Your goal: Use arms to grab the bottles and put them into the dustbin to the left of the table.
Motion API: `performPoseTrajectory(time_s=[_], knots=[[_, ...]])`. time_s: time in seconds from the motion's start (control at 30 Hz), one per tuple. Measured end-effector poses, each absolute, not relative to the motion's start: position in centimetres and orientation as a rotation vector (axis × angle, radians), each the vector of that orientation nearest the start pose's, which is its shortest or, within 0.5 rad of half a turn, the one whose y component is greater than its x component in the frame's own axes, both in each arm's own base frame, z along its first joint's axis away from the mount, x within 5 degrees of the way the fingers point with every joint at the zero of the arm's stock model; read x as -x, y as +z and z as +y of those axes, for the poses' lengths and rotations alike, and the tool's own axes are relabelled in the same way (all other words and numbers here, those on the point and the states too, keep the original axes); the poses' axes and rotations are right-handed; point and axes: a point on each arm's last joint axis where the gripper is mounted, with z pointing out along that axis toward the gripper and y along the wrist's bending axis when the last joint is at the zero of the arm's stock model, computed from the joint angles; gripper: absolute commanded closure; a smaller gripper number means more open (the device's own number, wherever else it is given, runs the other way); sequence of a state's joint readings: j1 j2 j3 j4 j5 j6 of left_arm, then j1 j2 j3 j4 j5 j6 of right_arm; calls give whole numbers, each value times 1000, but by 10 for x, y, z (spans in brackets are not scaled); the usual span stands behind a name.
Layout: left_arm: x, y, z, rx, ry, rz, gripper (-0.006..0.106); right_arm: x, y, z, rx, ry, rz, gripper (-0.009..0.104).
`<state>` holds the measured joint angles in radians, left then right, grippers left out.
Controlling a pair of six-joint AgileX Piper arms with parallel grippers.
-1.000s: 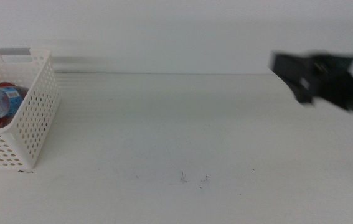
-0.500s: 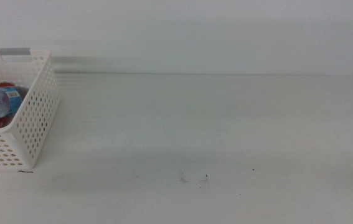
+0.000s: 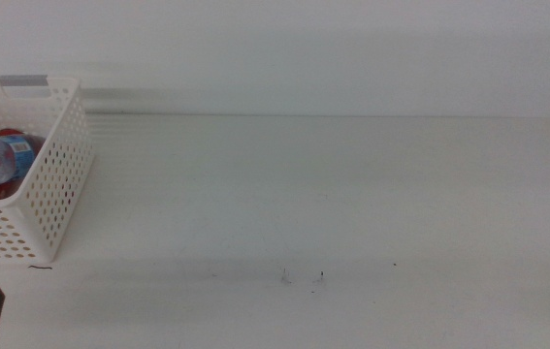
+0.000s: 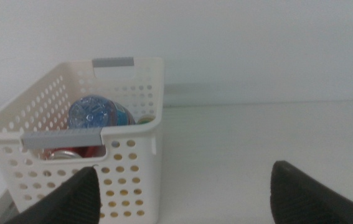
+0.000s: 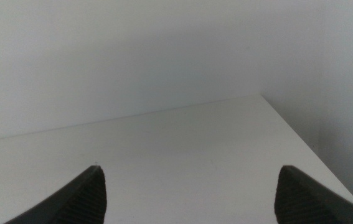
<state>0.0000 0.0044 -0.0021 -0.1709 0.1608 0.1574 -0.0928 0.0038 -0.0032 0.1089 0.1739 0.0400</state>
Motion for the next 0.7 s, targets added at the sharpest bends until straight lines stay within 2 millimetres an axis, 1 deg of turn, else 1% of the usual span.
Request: performPoseTrajectory(time_s=[0.27,0.7], knots=[[-57,200,-2,-21,-14,1631,7,-56,199,-3,-217,99,1636,8],[-57,201,-2,-26,-5,1621,7,-56,199,-3,-226,110,1634,8]])
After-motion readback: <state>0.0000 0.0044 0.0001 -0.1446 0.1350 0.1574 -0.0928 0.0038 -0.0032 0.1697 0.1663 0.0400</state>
